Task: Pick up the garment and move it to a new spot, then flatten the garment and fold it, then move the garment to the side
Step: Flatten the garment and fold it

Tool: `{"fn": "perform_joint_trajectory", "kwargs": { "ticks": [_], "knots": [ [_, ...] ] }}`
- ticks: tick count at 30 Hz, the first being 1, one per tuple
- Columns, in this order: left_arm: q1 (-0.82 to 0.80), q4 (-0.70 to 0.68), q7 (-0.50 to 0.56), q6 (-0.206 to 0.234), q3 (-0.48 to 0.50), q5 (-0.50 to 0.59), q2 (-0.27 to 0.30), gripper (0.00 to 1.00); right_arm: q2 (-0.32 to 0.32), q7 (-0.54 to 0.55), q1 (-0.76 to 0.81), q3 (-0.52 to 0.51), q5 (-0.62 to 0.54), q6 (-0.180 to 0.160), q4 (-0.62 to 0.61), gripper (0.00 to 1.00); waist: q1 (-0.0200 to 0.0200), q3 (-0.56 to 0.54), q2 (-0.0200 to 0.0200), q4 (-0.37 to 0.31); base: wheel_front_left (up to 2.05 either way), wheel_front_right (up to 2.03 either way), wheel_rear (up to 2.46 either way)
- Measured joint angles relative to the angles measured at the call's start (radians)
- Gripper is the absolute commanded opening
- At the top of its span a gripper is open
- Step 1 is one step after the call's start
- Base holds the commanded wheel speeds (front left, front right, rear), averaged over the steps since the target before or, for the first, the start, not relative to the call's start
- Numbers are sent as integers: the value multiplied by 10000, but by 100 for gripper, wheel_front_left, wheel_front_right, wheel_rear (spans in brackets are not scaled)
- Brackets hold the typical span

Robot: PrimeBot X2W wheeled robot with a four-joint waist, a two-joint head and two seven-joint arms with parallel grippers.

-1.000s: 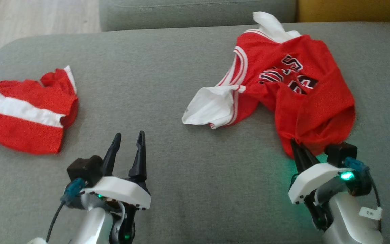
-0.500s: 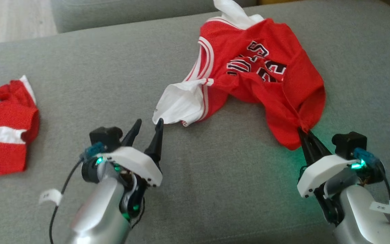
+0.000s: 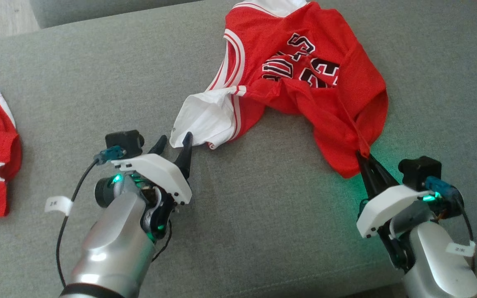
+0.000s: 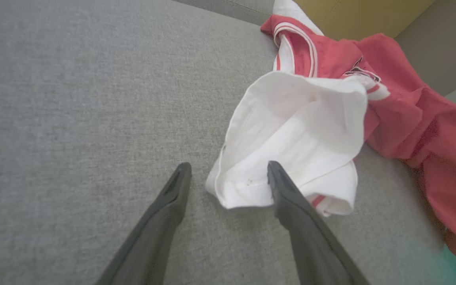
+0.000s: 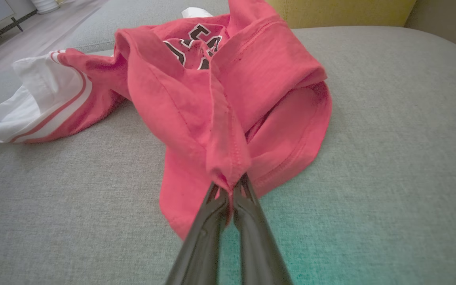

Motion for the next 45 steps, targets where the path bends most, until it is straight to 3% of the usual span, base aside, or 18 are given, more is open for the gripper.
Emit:
{"fn": "perform_joint_trajectory", "kwargs": {
  "ticks": [9,10,11,12,23,29,37,45],
  "knots": [
    [-444,675,-75,-31,-345,-337,-25,100,15,-21,-179,4,0,0,0,0,-1,80,0,30,0,0,0],
    [-473,708,-75,-29,-393,-397,-27,82,15,-27,-179,0,0,0,6,0,-1,83,0,41,0,0,0],
    [-493,742,-77,-29,-451,-445,-27,35,15,-29,-179,-8,0,0,13,0,-1,89,0,51,0,0,0],
    [-523,798,-79,-29,-489,-500,-31,0,17,-29,-179,-15,0,0,23,0,0,96,0,63,0,0,0],
    [-689,1277,-497,-17,-817,-788,-50,0,2,-159,-339,-238,-4,0,184,0,-1,-108,0,217,0,0,0],
    [-790,926,-1133,508,-610,-395,171,0,-213,-360,-544,-453,-186,0,119,0,-1,-506,0,370,0,0,0],
    [-694,-2111,-1218,1313,848,936,924,0,-1172,-370,-1450,-163,368,0,-539,0,-1,-1338,0,662,0,0,0],
    [67,-4773,-1220,1557,1862,1797,1363,0,-2033,286,-2460,-150,1356,0,-941,0,-1,-2335,0,1012,0,0,0]
  ]
}}
